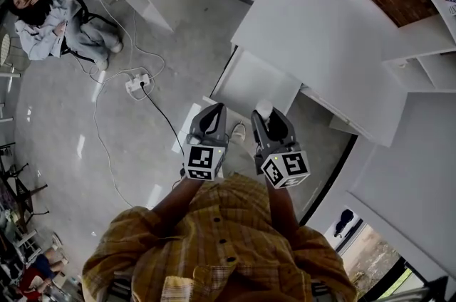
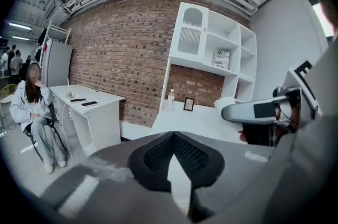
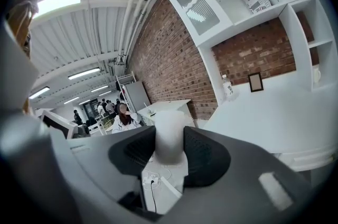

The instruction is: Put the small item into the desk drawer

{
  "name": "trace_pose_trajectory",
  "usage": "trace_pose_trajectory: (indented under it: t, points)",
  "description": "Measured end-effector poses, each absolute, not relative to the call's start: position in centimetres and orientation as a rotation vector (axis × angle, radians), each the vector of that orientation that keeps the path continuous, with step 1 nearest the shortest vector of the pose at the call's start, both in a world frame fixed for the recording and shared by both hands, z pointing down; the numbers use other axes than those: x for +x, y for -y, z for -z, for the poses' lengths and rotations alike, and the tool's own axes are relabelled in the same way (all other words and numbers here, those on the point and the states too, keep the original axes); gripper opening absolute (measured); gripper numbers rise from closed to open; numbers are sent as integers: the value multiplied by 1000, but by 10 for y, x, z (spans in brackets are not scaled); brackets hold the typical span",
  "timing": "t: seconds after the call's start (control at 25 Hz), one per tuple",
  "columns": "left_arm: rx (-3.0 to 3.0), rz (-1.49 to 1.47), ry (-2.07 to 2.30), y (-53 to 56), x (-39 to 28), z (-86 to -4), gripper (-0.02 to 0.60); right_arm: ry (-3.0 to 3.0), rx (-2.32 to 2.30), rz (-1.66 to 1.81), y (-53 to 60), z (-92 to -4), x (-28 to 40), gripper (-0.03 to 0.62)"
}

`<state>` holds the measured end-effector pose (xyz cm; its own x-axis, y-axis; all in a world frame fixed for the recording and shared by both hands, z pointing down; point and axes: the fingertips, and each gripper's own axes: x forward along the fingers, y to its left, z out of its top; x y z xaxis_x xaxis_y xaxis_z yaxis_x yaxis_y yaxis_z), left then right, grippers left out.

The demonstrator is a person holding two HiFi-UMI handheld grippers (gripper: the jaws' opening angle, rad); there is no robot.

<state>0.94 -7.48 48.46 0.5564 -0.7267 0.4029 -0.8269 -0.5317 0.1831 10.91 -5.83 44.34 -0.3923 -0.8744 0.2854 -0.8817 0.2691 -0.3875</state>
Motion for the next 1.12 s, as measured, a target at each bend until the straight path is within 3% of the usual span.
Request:
trace_pose_trajectory:
  t: [1.12]
  points:
    - [2292,-530,1325,112,33,-549,2,2323,1478,-905,115,-578,142,163]
